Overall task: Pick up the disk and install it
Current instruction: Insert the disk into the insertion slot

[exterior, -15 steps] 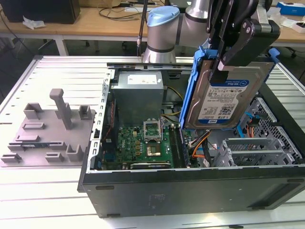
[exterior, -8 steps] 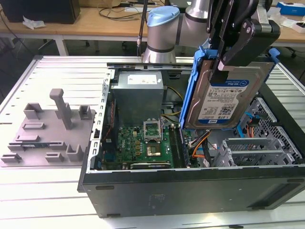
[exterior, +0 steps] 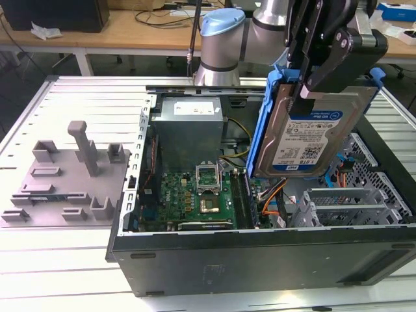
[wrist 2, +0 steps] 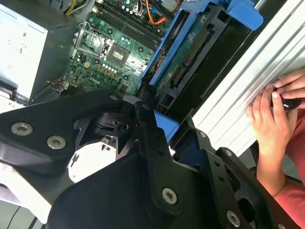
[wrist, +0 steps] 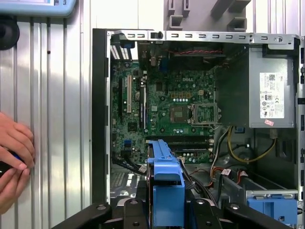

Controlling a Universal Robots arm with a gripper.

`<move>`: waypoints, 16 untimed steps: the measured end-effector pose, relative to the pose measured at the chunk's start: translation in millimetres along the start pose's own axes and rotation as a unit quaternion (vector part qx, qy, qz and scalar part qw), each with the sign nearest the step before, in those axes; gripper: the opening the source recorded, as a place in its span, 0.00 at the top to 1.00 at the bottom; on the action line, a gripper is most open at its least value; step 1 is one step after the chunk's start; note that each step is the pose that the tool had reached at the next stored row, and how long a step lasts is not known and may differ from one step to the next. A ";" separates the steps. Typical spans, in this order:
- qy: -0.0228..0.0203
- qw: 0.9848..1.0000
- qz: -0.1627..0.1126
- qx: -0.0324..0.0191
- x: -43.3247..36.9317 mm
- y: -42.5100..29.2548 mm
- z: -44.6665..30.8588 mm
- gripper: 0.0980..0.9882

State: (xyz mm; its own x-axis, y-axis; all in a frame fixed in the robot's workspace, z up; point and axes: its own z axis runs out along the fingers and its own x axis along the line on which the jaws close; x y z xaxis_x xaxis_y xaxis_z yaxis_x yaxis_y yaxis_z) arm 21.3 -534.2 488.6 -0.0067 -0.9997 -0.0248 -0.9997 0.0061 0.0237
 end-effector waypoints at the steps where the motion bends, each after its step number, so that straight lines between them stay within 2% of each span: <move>1: 0.000 1.000 0.000 0.000 1.4 -2.2 -0.1 0.70; 3: 0.000 1.000 0.000 0.000 3.2 -5.9 -0.2 0.70; 6: 0.000 1.000 0.000 0.000 8.2 -15.4 -0.6 0.70; 16: 0.000 1.000 0.000 0.000 20.4 -56.8 -1.8 0.70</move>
State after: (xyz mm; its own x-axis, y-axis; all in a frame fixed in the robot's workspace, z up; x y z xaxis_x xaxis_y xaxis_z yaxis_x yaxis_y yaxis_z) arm 78.0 -555.0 488.6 -0.0067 -0.9997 -0.0248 -0.9997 0.0061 0.0236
